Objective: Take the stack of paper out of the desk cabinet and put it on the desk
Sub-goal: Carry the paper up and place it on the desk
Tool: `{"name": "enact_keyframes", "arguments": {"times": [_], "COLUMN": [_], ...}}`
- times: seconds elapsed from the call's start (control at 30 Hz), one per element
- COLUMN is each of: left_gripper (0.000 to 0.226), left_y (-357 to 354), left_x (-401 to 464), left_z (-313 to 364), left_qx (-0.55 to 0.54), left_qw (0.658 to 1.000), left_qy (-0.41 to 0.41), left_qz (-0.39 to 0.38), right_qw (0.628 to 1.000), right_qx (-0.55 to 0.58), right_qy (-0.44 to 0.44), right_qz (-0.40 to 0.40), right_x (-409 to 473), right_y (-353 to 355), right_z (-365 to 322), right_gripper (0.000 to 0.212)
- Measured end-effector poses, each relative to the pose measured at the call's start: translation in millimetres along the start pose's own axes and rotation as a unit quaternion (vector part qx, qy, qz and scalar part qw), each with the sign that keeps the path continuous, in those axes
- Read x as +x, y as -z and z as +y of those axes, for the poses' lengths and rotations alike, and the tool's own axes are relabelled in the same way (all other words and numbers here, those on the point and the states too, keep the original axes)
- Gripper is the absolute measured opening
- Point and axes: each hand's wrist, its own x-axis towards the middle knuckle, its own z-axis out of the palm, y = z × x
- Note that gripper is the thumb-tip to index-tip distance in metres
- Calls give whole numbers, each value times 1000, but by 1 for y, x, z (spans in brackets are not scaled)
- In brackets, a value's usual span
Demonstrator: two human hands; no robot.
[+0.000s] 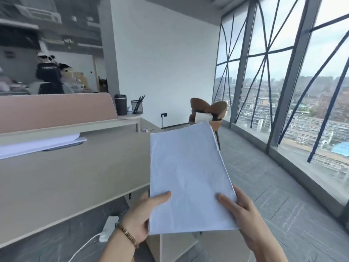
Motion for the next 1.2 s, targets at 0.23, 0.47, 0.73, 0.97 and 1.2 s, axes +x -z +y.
{"name": "enact_keyframes", "arguments": {"times": [0.23,0.47,0.73,0.97,1.2], "left_gripper": [41,47,32,32,14], "left_y": [47,131,214,239,254], "left_x": [-11,43,145,175,179], "left_z": [64,85,81,73,87], "left_qx": [19,31,152,201,149], "left_qw": [986,970,935,905,924], "left_qy": [-145,-190,-175,-176,-145], "left_qz": [79,148,269,331,322], "right_qw": [998,991,989,992,992], "right_qx": [-5,-23,-49,-7,-15], "right_qy": [26,-12,50,78,89], "right_qz": [-48,-132,-133,-102,-92], "right_x": [54,162,297,314,324], "right_y": [-80,-158,-245,-274,-283], "right_z": [-56,-58,5,36,5], "right_gripper": [27,15,34,46,28]}}
